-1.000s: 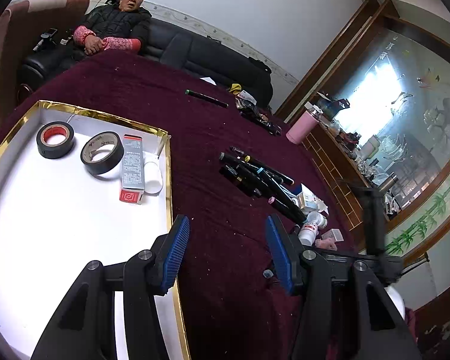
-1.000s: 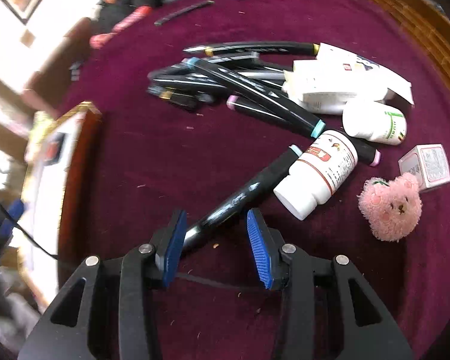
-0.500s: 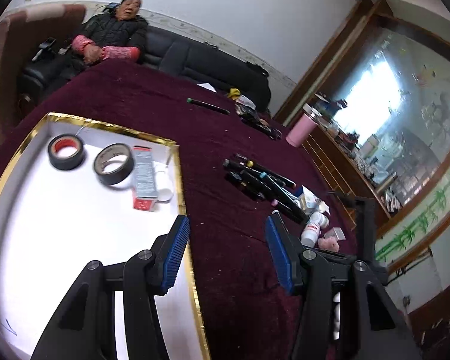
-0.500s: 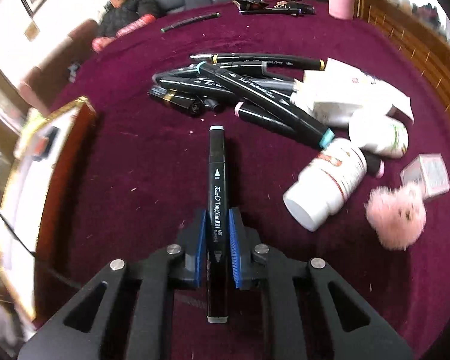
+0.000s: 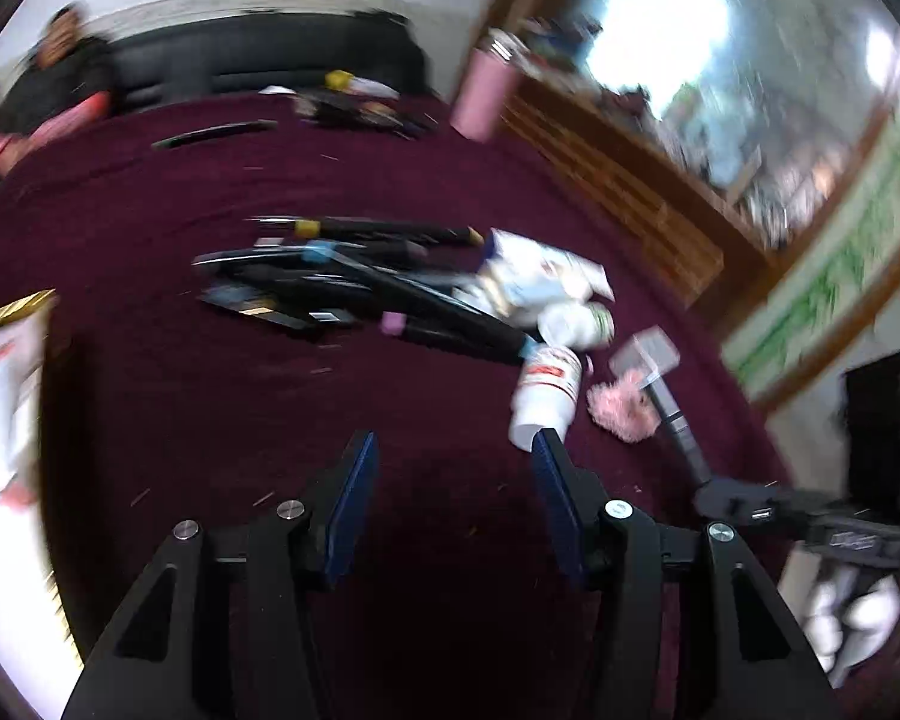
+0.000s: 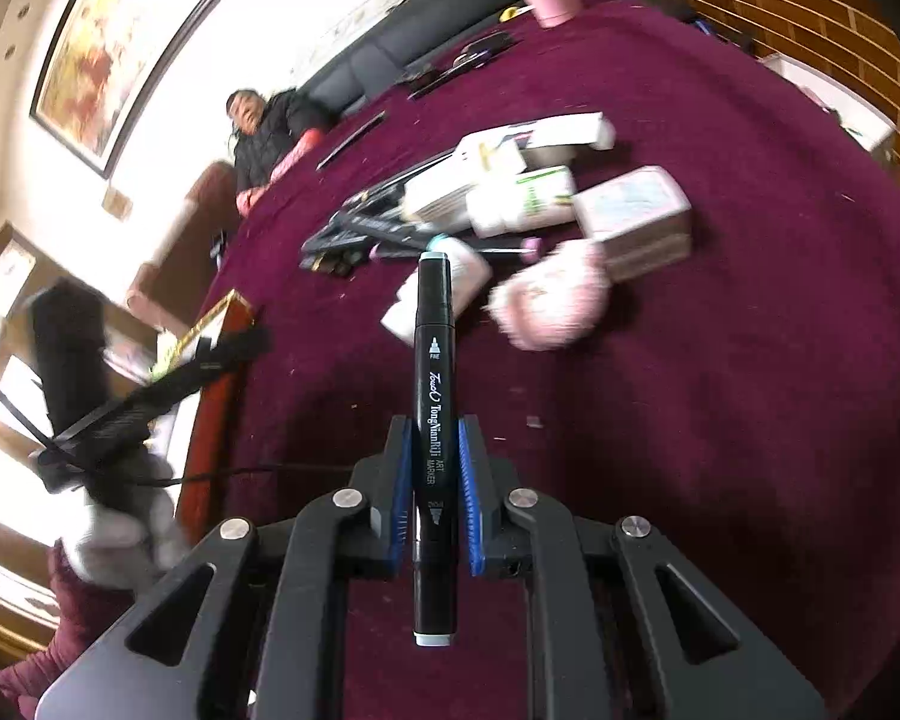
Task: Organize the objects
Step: 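Grasp the white medicine bottle with the left tool while right holds marker, then carry bottle and marker into the white tray and release both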
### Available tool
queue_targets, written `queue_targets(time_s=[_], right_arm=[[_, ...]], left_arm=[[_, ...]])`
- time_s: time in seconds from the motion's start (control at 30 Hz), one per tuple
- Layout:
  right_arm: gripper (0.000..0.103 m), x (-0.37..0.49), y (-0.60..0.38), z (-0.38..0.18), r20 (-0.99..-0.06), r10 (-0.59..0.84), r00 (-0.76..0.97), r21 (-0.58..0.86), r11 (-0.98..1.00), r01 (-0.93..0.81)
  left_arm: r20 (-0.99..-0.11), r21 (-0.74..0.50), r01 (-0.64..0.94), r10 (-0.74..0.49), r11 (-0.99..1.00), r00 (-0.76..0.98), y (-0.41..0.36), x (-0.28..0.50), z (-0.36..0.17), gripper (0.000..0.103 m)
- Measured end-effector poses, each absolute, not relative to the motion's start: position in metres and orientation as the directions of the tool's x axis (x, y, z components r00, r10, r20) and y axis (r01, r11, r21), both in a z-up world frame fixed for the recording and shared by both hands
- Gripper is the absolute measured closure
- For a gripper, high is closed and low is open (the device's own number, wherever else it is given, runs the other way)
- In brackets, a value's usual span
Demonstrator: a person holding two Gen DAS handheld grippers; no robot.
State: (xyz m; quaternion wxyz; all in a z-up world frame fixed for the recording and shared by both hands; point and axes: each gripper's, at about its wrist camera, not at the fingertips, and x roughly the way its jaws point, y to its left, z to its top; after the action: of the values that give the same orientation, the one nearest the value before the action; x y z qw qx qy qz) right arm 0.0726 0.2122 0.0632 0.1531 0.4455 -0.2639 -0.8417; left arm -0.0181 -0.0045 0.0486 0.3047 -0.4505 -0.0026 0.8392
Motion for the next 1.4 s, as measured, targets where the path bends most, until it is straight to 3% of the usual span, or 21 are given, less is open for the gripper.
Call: queue_targets(time_s=[0.23,0.4,0.5,0.63,1.07,1.4], right_arm=[[0.09,0.079,0.24,0.062,-0.617,-0.521,-0.59,0.636,-0.772,0.016],[0.09,0.078,0.246,0.059,-0.597,-0.54,-0.593,0.659,-0.752,0.022],[0.09,0.081,0.249,0.06,-0.59,-0.547,-0.594,0.662,-0.749,0.032],[0.09,0.078,0.244,0.061,-0.591,-0.552,-0.589,0.659,-0.751,0.043],[0.09,0.053,0.161,0.085,-0.611,-0.586,-0.533,0.575,-0.791,0.21],[0.09,-0.002,0.04,0.105,-0.639,-0.612,-0.466,0.454,-0.789,0.415]], left_arm=[[-0.785,-0.192,-0.611,0.494,-0.768,-0.375,0.07,-0.025,0.037,0.057],[-0.822,-0.089,-0.621,0.41,-0.779,-0.396,0.097,-0.035,0.023,0.057],[-0.822,-0.108,-0.613,0.417,-0.782,-0.388,0.099,-0.034,0.017,0.072],[-0.807,-0.15,-0.589,0.442,-0.794,-0.392,0.089,-0.03,0.019,0.072],[-0.65,-0.318,-0.432,0.525,-0.844,-0.549,-0.053,0.015,0.085,0.072],[-0.641,-0.293,-0.188,0.339,-0.937,-0.689,-0.198,0.026,0.097,0.072]])
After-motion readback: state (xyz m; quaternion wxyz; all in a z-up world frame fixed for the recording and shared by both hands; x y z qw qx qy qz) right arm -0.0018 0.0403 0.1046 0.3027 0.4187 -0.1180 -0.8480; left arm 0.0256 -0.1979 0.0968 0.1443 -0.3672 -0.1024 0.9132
